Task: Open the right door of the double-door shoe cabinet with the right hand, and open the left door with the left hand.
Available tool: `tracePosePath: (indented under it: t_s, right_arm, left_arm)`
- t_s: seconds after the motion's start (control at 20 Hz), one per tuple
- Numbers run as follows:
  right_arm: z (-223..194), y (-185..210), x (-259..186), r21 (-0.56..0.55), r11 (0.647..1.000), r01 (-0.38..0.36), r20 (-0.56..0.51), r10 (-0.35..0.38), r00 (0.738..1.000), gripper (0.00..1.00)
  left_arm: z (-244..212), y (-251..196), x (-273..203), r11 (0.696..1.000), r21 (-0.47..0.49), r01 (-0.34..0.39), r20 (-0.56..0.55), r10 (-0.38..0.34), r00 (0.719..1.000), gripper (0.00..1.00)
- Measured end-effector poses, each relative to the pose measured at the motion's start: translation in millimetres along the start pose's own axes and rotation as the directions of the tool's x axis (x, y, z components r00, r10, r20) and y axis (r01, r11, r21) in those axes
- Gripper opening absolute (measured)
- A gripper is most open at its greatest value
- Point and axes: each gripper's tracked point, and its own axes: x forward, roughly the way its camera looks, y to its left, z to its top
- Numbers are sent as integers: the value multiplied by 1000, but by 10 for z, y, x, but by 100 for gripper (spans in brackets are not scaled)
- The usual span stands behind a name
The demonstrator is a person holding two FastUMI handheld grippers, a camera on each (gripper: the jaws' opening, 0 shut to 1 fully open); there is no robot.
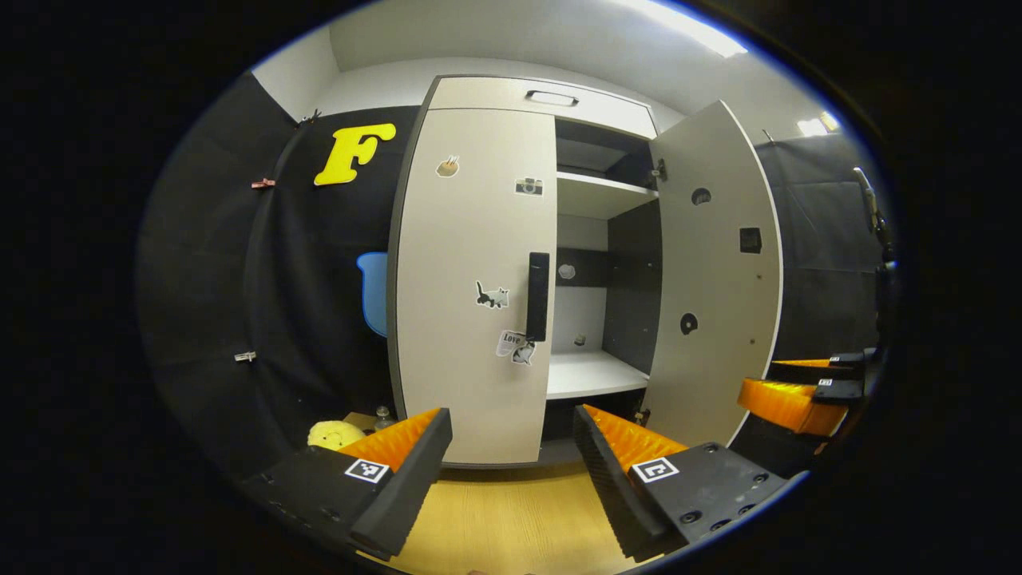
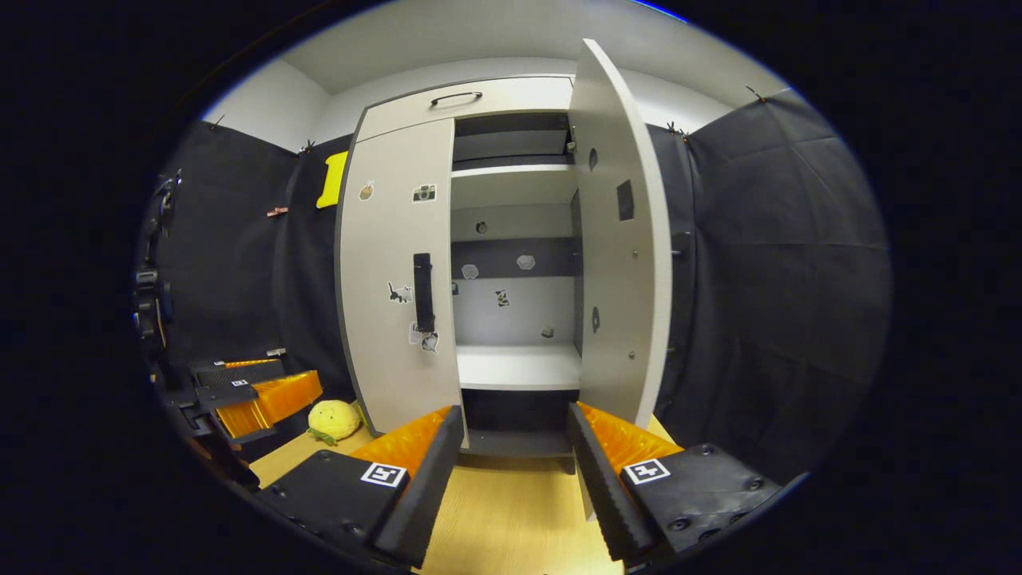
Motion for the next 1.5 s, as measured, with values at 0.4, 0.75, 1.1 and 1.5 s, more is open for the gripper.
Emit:
tracePosePath:
  t_s: [0.4, 0.75, 1.1, 1.5]
  right_arm:
    - [-34, 214, 253, -9, 996, 88, 14, -88, 996, 99]
    - [-14, 144, 224, 15, 996, 88, 50, -89, 995, 99]
    - [-243, -40, 288, 26, 999, 29, 5, -29, 1000, 99]
    - [-281, -26, 392, 8, 997, -82, -1, 82, 997, 99]
  left_arm:
    - [104, 352, 402, 999, -46, 27, -3, -27, 1000, 95]
    - [603, 179, 1128, 994, -95, 53, 0, -53, 999, 93]
    - [915, -170, 1852, 994, -78, 76, 16, -75, 997, 90]
    - [851, -265, 2400, 1000, -17, -24, -35, 23, 999, 80]
